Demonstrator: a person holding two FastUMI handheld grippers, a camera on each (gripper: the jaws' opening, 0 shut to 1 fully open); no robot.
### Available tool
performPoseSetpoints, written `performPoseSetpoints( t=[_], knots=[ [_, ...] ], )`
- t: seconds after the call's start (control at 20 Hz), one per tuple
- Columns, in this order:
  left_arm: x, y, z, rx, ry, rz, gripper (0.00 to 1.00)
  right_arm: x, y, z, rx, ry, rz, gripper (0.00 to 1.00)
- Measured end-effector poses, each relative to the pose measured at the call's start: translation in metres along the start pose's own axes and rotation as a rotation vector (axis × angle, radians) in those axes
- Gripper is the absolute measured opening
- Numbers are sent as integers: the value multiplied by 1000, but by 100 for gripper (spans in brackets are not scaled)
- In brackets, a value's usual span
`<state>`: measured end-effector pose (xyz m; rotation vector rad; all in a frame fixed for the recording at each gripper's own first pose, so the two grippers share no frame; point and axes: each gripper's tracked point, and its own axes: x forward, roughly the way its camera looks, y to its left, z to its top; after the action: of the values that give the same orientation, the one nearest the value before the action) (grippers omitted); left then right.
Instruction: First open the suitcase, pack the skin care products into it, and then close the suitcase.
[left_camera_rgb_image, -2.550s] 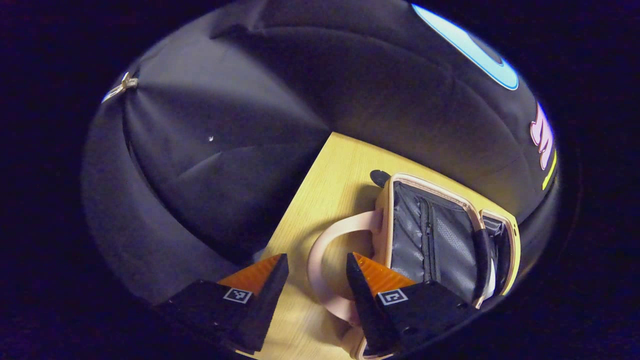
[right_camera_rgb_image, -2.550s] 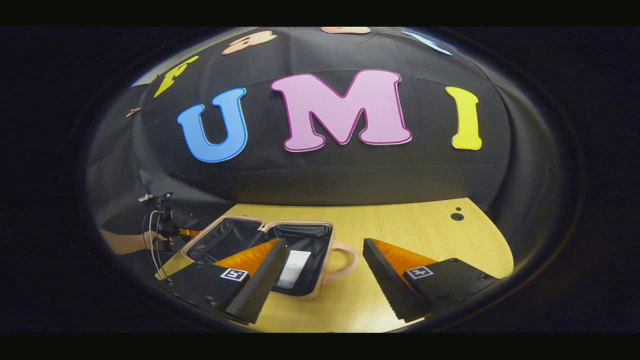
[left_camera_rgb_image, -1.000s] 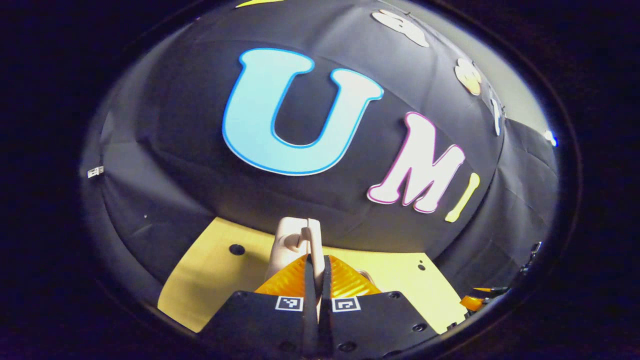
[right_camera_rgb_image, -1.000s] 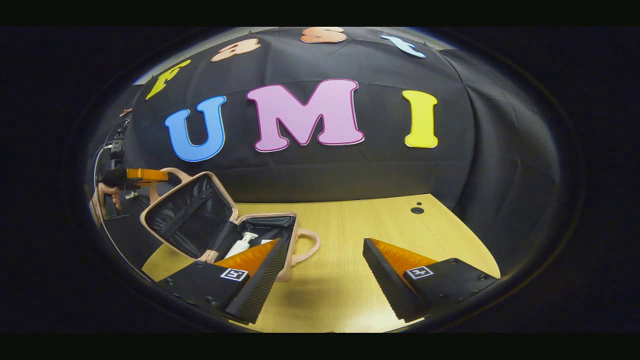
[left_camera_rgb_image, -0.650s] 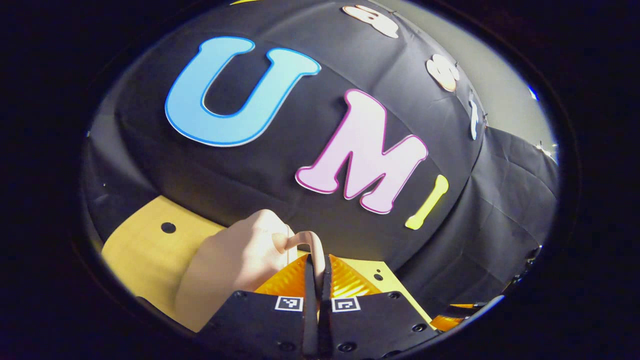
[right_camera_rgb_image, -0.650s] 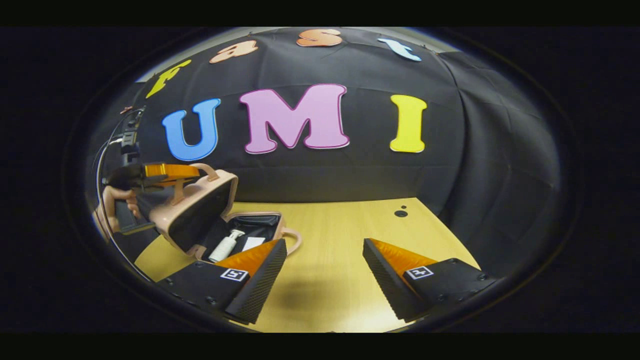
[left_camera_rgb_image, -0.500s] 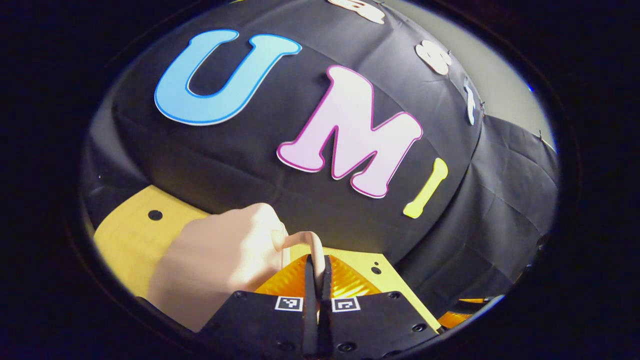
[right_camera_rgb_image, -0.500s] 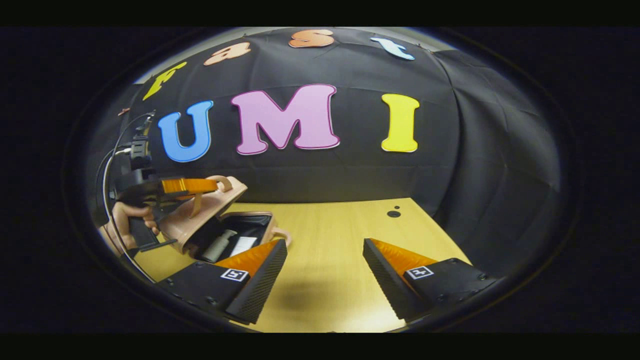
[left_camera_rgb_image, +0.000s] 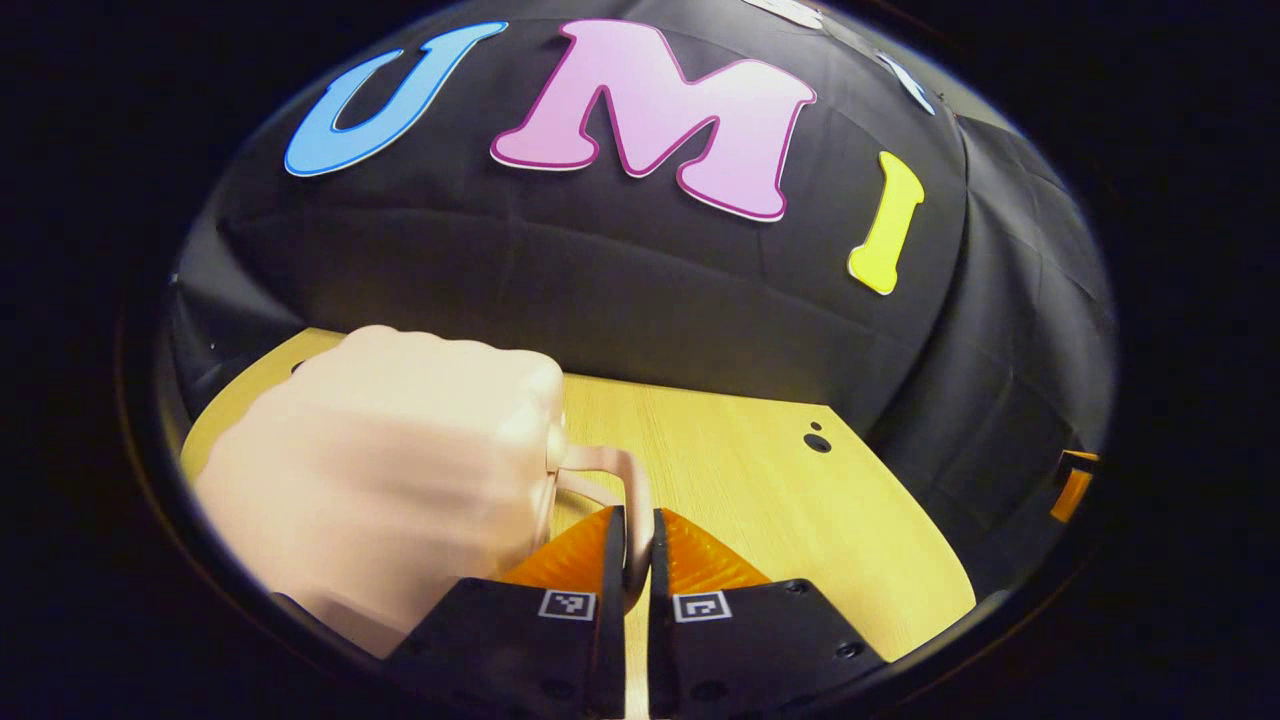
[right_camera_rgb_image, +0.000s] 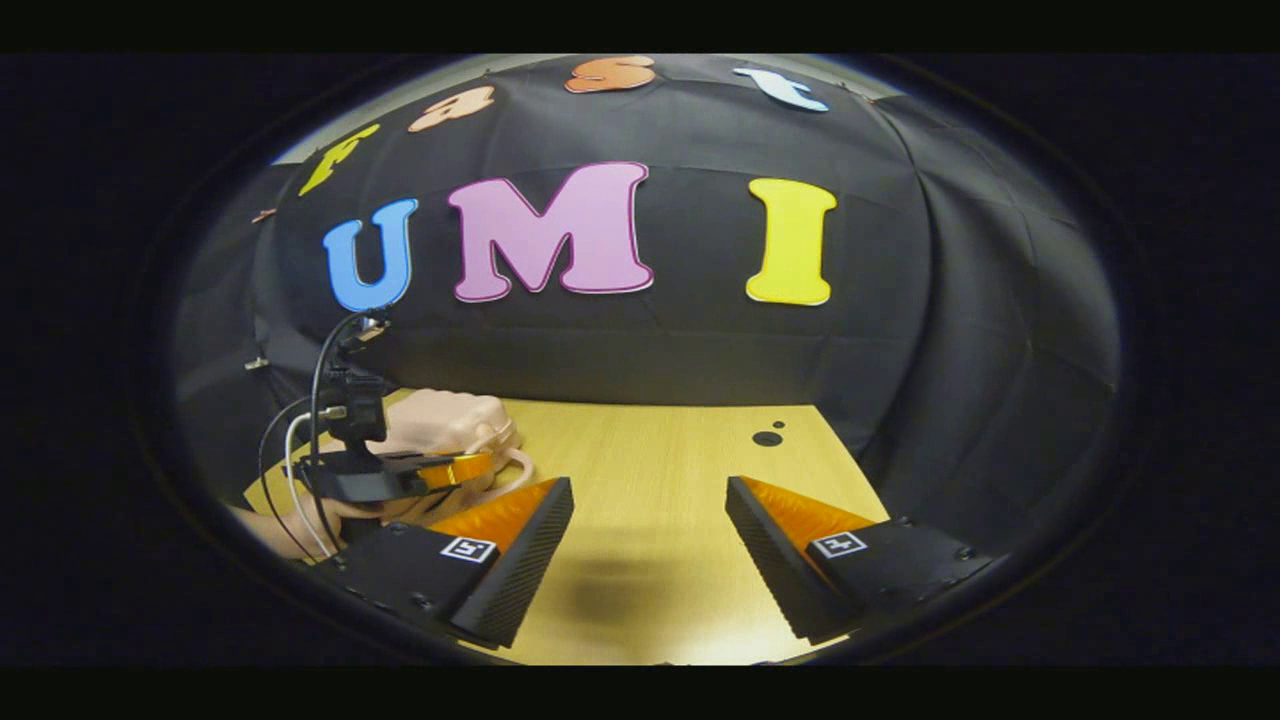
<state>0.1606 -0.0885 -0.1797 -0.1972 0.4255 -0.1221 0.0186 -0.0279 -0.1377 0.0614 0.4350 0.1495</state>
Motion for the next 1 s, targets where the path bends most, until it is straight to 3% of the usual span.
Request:
performPoseSetpoints(
  t=[0.05,0.1,0.15,0.35,0.45,0.7,1.0],
  knots=[
    [-8,0,3,-17,-32,32,32,0,-6,1,-8,-4,14,98],
    [-16,1,12,-28,-65,69,30,-1,-12,3,-6,-10,24,98],
    [-28,0,22,-39,-94,94,48,-3,-15,6,6,-16,34,98],
    [-97,-5,71,18,-203,156,97,-25,-16,36,28,-91,35,98],
    [-145,-8,102,53,-279,162,96,-36,-18,50,24,-115,2,98],
    [-271,-22,166,168,-445,133,96,-90,-6,105,145,-233,-73,98],
    [-347,-29,178,237,-510,112,96,-152,44,141,99,-343,-108,98]
  ],
)
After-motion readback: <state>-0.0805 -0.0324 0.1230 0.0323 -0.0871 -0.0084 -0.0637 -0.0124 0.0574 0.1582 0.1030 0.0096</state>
